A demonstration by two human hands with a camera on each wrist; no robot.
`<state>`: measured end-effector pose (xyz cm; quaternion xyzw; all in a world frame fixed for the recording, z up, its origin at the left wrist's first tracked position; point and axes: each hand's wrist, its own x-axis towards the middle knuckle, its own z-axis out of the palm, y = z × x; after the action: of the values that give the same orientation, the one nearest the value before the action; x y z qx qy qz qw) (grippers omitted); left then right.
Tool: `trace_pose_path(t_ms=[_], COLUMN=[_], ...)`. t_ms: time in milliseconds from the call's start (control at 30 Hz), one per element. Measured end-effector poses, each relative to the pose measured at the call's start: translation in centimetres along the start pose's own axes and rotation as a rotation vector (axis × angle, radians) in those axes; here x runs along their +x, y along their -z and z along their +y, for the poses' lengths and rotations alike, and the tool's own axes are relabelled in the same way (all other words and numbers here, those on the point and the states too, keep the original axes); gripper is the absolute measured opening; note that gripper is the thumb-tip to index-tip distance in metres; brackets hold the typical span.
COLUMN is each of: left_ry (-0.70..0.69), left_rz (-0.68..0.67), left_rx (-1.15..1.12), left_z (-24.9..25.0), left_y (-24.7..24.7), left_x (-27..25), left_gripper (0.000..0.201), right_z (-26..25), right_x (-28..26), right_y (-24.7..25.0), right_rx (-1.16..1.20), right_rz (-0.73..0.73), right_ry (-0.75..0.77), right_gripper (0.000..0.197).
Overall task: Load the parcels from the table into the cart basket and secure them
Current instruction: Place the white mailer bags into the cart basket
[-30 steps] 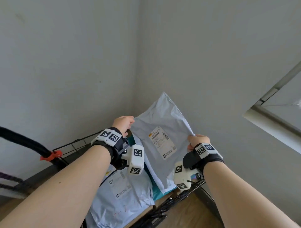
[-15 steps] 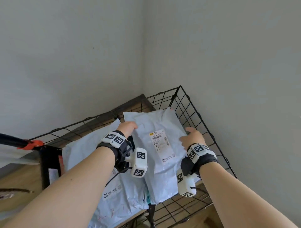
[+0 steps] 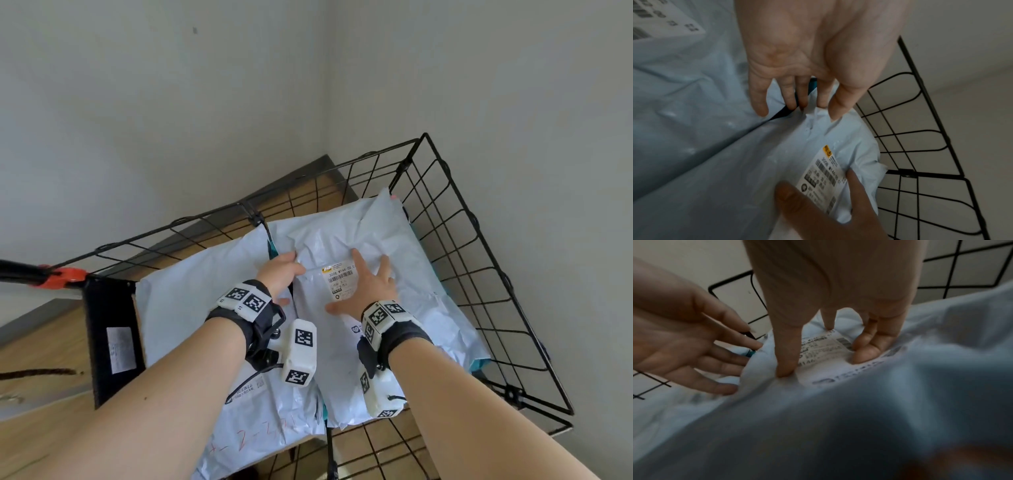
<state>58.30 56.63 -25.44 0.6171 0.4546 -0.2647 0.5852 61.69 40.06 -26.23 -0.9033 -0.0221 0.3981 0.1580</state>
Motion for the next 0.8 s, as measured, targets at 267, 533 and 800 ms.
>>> trace_pose_path(t_ms=[267, 533, 800], left_ry=[0.010, -0.081, -0.252], left_rz=[-0.014, 0.072, 0.077], left_rx=[-0.052, -0.075, -0.052], left_z=[-1.3, -0.2, 3.0], left_y=[-0.5, 2.3, 6.8], left_x=[0.2, -3.5, -9.8], left_gripper=[0.044, 0.032, 0.016], right_z=[-0.1, -0.4, -5.2], right_x=[0.9, -1.2, -6.0], right_y=[-0.6, 0.8, 3.1], right_rx=[-0.007, 0.100, 0.479], right_rz=[-0.027, -0.013, 0.189], right_ry=[-0.014, -0.042, 0.046], right_gripper=[0.117, 0.112, 0.053])
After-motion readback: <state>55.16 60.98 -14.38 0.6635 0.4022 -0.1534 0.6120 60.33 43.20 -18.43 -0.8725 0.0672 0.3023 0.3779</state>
